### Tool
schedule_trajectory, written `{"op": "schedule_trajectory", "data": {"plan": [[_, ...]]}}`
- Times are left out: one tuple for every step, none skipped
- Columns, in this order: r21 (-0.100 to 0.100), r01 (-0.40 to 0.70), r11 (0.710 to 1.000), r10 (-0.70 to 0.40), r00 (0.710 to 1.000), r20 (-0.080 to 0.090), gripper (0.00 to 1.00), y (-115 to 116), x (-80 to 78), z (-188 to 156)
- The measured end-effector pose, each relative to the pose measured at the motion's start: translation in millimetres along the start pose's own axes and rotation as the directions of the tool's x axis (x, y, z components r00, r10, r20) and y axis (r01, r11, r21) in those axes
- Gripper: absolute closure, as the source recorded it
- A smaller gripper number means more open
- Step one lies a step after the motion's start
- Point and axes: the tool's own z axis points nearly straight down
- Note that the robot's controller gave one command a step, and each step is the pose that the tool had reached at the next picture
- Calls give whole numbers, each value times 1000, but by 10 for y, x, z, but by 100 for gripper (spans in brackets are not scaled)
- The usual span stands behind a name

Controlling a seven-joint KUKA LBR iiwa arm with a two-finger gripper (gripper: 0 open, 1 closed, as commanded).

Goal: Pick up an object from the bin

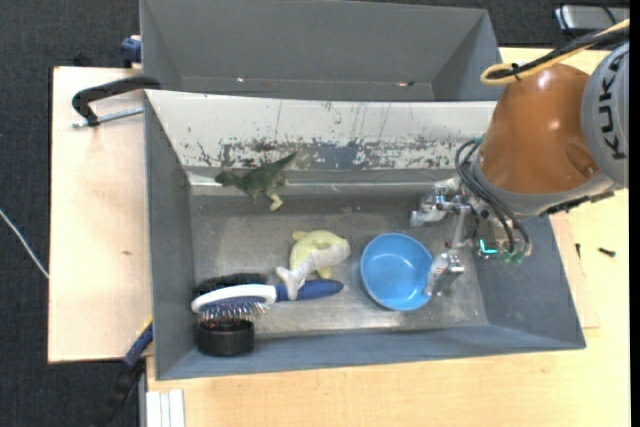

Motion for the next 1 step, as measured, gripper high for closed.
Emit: {"op": "schedule_trajectory", "data": {"plan": [[3,97,995,-97,995,10,0,470,-296,705]]}}
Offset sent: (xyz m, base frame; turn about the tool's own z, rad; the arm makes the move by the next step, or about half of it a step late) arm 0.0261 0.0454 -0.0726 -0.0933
